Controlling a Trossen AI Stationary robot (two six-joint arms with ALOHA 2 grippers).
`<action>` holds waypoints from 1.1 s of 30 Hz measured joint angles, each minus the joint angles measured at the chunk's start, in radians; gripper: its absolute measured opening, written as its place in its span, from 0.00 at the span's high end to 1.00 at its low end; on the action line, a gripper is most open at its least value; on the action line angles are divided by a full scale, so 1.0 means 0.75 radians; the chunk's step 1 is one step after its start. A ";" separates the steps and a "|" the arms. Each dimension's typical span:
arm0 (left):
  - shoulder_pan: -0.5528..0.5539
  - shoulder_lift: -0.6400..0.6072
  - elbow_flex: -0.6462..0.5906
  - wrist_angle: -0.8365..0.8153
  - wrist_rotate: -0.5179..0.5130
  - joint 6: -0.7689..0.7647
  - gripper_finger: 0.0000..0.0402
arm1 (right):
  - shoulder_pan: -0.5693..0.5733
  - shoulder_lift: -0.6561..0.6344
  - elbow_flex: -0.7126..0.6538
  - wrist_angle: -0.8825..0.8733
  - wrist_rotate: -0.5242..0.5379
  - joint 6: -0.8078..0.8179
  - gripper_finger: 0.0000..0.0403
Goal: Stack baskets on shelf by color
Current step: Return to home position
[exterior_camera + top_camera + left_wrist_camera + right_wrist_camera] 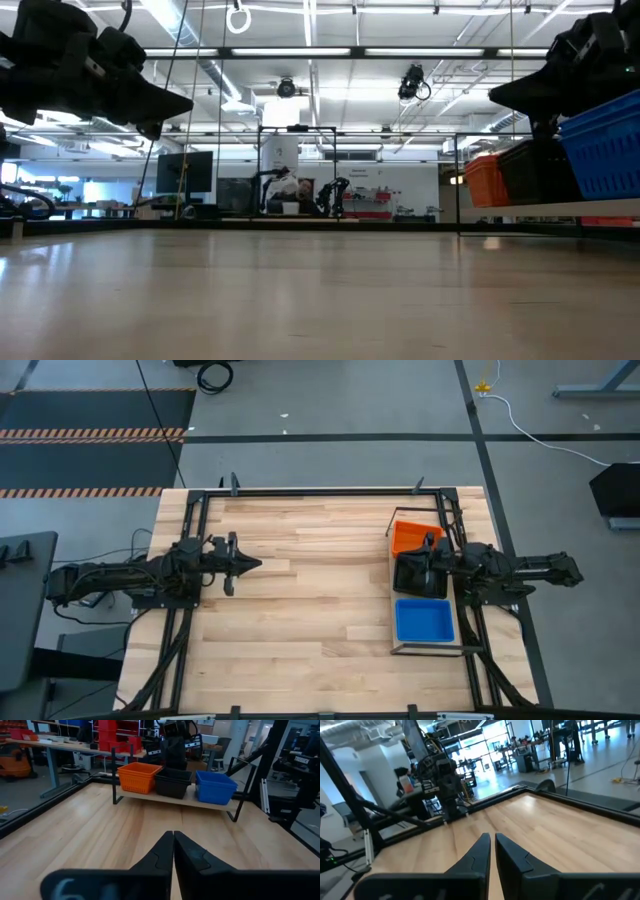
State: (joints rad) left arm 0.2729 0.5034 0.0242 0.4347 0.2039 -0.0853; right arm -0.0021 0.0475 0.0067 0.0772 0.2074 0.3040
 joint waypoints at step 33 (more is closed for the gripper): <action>0.000 0.000 0.000 0.002 -0.001 -0.011 0.95 | 0.001 0.000 0.001 -0.001 -0.003 0.010 0.91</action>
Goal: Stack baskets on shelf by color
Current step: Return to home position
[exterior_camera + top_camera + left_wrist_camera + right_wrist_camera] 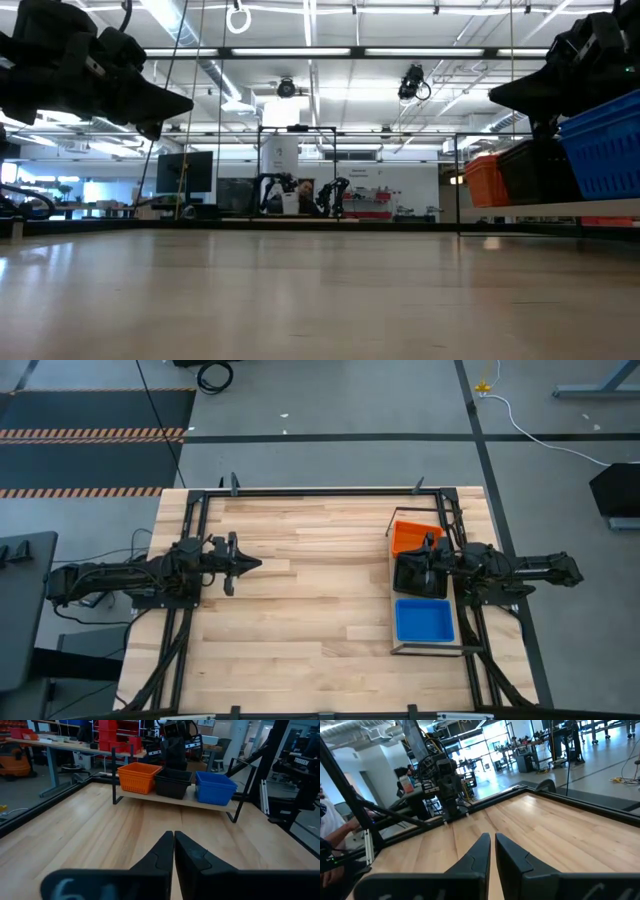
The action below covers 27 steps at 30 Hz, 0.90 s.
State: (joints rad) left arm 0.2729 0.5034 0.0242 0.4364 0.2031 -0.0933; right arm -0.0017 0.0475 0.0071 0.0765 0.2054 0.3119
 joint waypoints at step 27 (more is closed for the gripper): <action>0.000 0.000 0.000 0.000 0.000 -0.001 0.92 | 0.000 0.000 0.001 0.000 0.001 0.000 0.91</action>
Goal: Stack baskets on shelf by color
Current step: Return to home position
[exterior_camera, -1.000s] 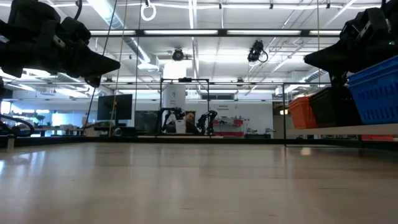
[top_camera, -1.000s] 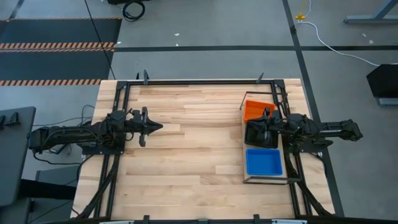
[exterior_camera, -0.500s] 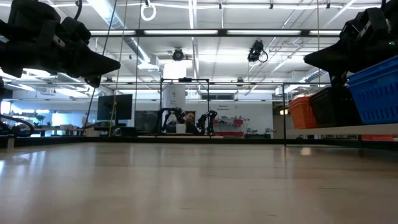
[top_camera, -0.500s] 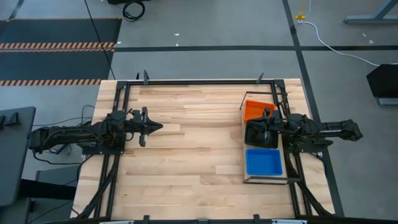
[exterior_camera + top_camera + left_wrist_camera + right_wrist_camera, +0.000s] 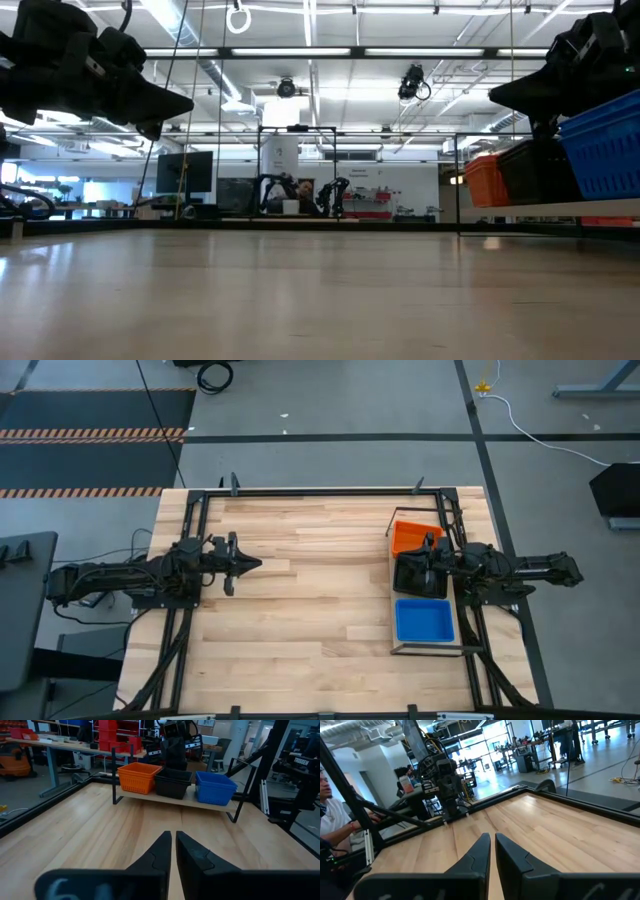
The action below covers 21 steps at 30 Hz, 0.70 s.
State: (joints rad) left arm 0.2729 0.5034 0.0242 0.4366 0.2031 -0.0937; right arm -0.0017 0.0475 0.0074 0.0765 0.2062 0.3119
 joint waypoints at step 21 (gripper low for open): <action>0.000 0.000 0.000 0.000 -0.001 0.000 0.91 | 0.000 -0.001 0.000 0.000 0.000 0.000 0.91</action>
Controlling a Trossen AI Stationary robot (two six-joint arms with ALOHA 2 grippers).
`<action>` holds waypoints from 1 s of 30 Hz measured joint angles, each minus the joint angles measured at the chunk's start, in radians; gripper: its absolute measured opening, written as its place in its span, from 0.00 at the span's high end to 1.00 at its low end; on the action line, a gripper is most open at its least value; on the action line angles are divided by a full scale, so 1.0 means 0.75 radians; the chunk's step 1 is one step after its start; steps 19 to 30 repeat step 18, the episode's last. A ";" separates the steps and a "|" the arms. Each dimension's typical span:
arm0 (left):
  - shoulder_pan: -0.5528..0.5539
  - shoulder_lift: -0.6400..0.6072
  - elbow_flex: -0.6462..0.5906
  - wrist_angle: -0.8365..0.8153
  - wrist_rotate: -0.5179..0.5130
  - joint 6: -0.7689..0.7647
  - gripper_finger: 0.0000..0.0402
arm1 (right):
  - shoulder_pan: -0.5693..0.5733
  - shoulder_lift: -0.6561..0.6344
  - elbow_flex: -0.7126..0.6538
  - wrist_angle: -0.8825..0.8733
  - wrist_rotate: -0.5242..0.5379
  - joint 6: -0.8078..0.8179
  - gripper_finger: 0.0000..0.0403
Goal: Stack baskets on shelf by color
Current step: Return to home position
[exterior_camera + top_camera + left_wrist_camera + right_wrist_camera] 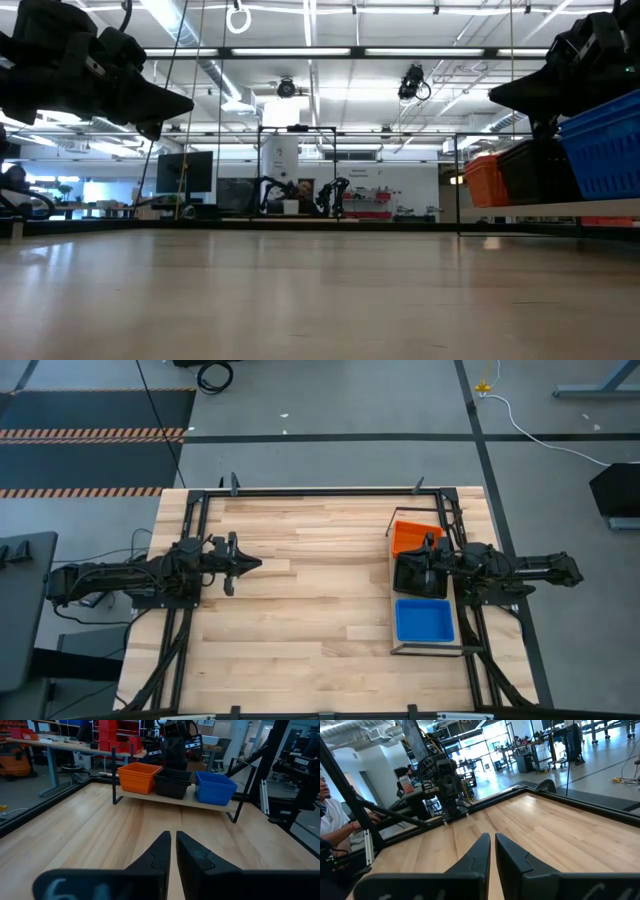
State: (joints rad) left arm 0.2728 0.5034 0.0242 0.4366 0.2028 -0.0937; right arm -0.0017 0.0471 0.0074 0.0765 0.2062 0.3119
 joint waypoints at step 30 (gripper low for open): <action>0.000 0.000 0.000 0.000 0.000 0.000 0.92 | 0.000 0.000 0.000 0.000 0.000 0.001 0.91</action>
